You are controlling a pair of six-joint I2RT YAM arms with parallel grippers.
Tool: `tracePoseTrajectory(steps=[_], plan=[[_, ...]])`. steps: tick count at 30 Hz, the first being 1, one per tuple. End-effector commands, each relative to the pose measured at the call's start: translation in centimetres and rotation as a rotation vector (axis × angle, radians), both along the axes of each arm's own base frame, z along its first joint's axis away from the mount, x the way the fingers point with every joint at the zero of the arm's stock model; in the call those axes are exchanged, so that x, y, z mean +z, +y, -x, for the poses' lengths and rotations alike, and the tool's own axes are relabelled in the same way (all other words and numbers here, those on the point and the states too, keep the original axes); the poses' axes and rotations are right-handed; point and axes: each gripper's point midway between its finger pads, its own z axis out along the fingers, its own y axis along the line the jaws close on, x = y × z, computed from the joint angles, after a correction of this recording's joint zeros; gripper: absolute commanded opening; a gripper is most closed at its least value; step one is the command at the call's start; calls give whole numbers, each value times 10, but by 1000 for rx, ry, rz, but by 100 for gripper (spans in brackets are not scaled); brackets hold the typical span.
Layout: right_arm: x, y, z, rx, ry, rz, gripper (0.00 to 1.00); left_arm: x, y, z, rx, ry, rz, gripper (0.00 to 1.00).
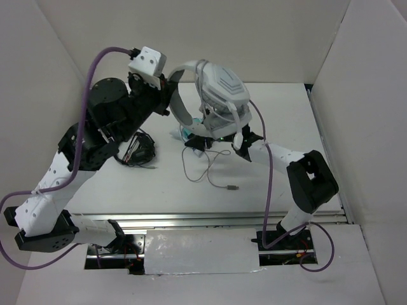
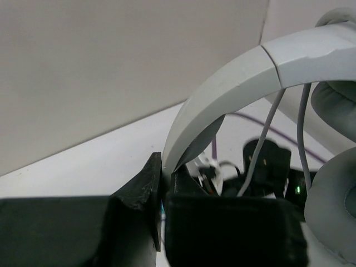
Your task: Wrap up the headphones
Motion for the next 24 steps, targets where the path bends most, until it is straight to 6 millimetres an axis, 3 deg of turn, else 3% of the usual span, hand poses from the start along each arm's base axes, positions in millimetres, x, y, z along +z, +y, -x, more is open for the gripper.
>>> tracePoseTrajectory(steps=[1, 3, 4, 7, 10, 13, 16, 17, 18, 19, 20, 21, 22, 23, 24], plan=[[-25, 8, 25, 8, 105, -56, 50, 62, 36, 0, 140, -109, 193, 0], [-35, 10, 39, 21, 118, -85, 50, 75, 50, -2, 212, -144, 226, 0], [-53, 13, 58, 38, 177, -73, 50, 79, 54, -3, 229, -151, 237, 0], [-66, 19, 79, 73, 196, -71, 48, 90, 56, -5, 245, -171, 244, 0], [-87, 15, 100, 96, 243, -12, 38, 92, 62, -13, 309, -176, 235, 0], [-93, 4, 124, 119, 247, -12, 25, 91, 77, -25, 354, -177, 227, 0], [-91, -7, 146, 87, 214, -13, 9, 74, 90, -56, 357, -118, 282, 0], [-90, -9, 150, 66, 206, -10, 0, 68, 92, -65, 354, -102, 286, 0], [-89, -10, 159, 64, 197, -4, 0, 57, 95, -76, 363, -78, 279, 0], [-77, -15, 164, 42, 168, -22, 0, 50, 112, -90, 409, -69, 281, 0], [-83, -21, 162, -20, 182, 15, 0, 39, 111, -105, 412, -38, 292, 0], [-67, -24, 169, -31, 135, -7, 0, 29, 118, -115, 434, -18, 295, 0], [-74, -32, 171, -68, 156, 34, 0, 14, 134, -134, 479, 18, 300, 0], [-70, -38, 165, -134, 133, 42, 0, 7, 136, -141, 469, 37, 302, 0], [-48, -43, 169, -156, 82, 9, 0, -2, 143, -150, 491, 57, 306, 0]])
